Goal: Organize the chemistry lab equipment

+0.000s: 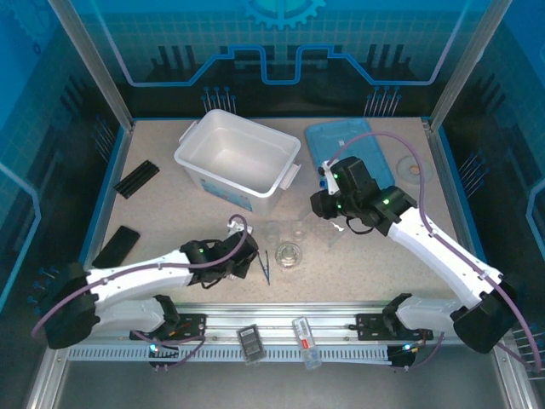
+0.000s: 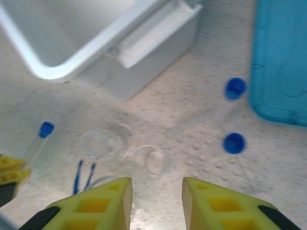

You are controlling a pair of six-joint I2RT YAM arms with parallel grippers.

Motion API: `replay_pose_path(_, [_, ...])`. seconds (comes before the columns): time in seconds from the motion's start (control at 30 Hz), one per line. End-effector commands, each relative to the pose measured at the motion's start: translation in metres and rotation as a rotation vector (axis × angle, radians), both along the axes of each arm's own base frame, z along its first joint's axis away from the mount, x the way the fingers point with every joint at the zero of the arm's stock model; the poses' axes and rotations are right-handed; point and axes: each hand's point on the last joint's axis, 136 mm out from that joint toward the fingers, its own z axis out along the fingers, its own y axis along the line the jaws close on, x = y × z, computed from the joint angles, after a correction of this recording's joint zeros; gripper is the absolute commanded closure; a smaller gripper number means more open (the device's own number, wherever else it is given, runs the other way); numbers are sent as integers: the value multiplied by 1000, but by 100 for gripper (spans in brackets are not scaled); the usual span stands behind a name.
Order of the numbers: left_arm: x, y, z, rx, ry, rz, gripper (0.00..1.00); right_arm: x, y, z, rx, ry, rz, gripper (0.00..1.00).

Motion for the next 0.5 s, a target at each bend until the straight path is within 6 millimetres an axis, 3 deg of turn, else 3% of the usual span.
replay_pose_path(0.0, [7, 6, 17, -7, -102, -28, 90, -24, 30, 7, 105, 89, 167, 63])
replay_pose_path(0.17, [5, -2, 39, -81, -167, -99, 89, -40, 59, 12, 236, 177, 315, 60])
replay_pose_path(0.47, [-2, -32, 70, -91, -247, -225, 88, -40, 77, 7, 303, 242, 355, 53])
